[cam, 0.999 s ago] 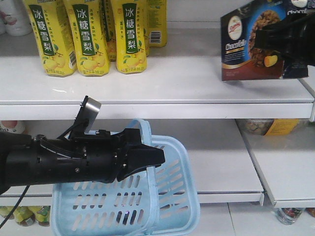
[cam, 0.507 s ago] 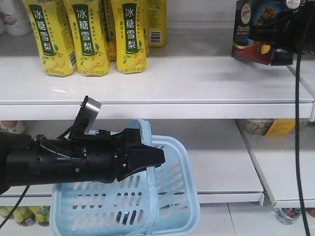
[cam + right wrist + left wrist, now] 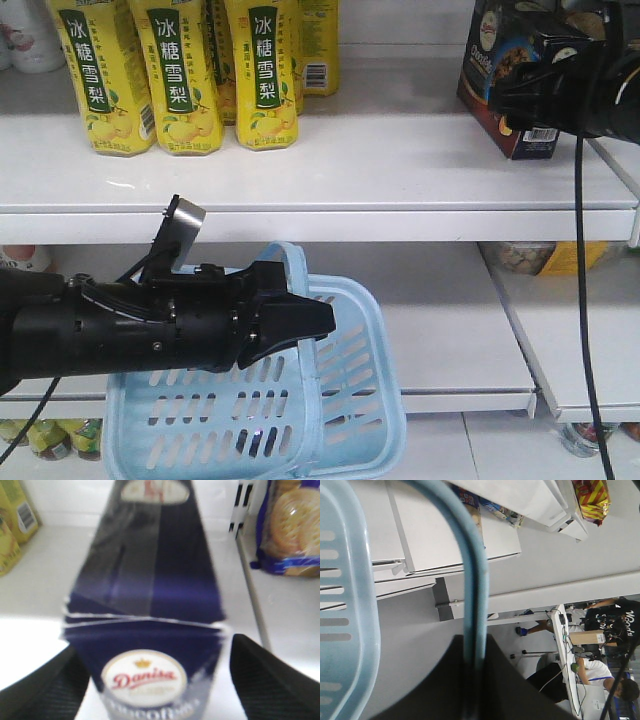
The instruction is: Left arm holds basket, right arm returns cookies
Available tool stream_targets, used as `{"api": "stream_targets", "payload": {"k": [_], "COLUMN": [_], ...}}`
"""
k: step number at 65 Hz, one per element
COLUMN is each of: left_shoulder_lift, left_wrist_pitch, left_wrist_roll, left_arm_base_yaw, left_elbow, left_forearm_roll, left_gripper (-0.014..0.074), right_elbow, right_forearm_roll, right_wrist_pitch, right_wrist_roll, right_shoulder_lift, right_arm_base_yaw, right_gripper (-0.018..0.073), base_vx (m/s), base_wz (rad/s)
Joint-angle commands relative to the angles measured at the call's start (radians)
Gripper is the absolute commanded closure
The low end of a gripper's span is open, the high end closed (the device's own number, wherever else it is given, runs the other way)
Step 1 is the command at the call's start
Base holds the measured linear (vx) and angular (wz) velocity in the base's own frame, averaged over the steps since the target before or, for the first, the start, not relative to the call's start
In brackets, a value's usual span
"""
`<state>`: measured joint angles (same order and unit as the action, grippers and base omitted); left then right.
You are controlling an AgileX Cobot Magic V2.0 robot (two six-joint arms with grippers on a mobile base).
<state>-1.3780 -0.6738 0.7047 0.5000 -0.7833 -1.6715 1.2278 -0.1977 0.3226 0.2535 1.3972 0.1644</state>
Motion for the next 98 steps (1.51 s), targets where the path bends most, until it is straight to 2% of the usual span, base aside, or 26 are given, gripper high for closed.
{"api": "stream_targets", "payload": {"k": [1,37,60,85,98], "left_shoulder_lift": [0.038,0.038,0.038,0.038,0.038], "left_wrist_pitch": [-0.017,-0.017,-0.017,-0.017,-0.017], "left_wrist_roll": [0.012,0.012,0.012,0.012,0.012], "left_arm_base_yaw": [-0.003,-0.003,-0.003,-0.003,-0.003], "left_elbow": [-0.038,-0.038,-0.038,-0.038,-0.038], "left_forearm_roll": [-0.108,-0.108,-0.108,-0.108,-0.108], "left_gripper": [0.0602,0.0602,0.0602,0.0602,0.0602], "right_elbow": [0.031,0.015,-0.421,-0.778,-0.926], "right_forearm_roll": [-0.007,-0.006,-0.008,-0.014,-0.022], "right_wrist_pitch": [-0.029,0.215,0.029,0.024,0.003], "right_wrist_roll": [-0.01,-0.019,-0.035,-0.036,-0.04], "right_shoulder_lift": [-0.061,-0.27,-0.679,-1.182,-1.272], "right_arm_base_yaw": [-0.003,-0.003,-0.003,-0.003,-0.003], "right_gripper": [-0.0008,-0.0007,-0.0007,-0.0007,-0.0007], "base_vx": [0.0,0.0,0.0,0.0,0.0], "base_wz": [0.0,0.0,0.0,0.0,0.0]}}
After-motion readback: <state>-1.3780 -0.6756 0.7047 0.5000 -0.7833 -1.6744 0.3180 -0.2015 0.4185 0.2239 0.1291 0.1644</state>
